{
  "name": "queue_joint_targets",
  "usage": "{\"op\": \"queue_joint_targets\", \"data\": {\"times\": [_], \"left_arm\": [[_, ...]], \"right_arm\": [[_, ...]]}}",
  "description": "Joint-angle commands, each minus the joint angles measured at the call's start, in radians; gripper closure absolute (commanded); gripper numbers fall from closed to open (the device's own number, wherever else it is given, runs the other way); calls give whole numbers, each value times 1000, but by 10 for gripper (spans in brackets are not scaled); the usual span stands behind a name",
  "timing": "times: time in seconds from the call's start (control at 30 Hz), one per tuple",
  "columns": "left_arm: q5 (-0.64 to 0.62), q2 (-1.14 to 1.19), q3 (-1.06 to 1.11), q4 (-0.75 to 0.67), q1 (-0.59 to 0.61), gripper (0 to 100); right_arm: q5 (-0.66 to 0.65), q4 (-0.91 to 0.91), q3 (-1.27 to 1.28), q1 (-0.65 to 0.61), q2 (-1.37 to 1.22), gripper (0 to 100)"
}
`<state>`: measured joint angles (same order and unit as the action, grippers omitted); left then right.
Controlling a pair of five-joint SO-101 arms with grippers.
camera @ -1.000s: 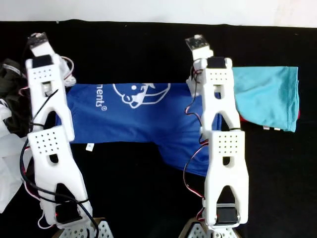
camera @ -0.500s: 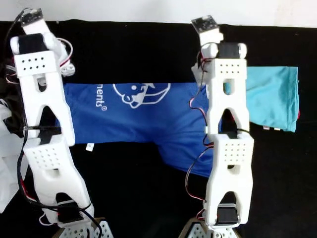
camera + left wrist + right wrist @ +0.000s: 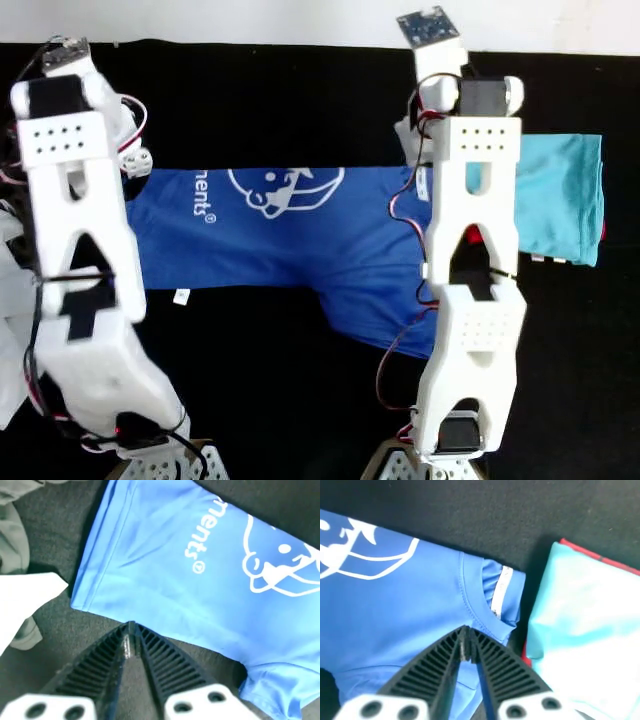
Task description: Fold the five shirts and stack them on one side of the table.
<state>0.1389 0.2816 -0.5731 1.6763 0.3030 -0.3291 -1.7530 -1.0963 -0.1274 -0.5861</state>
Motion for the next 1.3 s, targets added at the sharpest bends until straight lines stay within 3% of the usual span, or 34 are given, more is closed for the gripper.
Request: {"op": "queue_joint_targets", "data": {"times": [0.0, 0.23, 0.4, 0.63, 0.77, 0.9, 1.07, 1.27], "left_arm": [[-8, -226, 271, -158, -13, 991], [-5, -433, 986, -776, -16, 991], [-5, -392, 1187, -1005, -27, 991], [-5, -217, 1185, -1096, -53, 991], [-5, -145, 1109, -1065, -56, 991], [-5, -104, 1052, -1011, -58, 991], [-5, -82, 1023, -985, -58, 991], [-5, -82, 1023, -985, -58, 991]], "right_arm": [[12, -13, 139, -19, 171, 992], [40, 22, 584, -128, 440, 992], [40, 104, 854, -199, 541, 992], [40, 280, 1250, -280, 630, 992], [40, 357, 1414, -294, 671, 990], [23, 371, 1492, -309, 677, 969], [-78, 361, 1558, -335, 684, 833], [-114, 363, 1616, -371, 685, 827]]}}
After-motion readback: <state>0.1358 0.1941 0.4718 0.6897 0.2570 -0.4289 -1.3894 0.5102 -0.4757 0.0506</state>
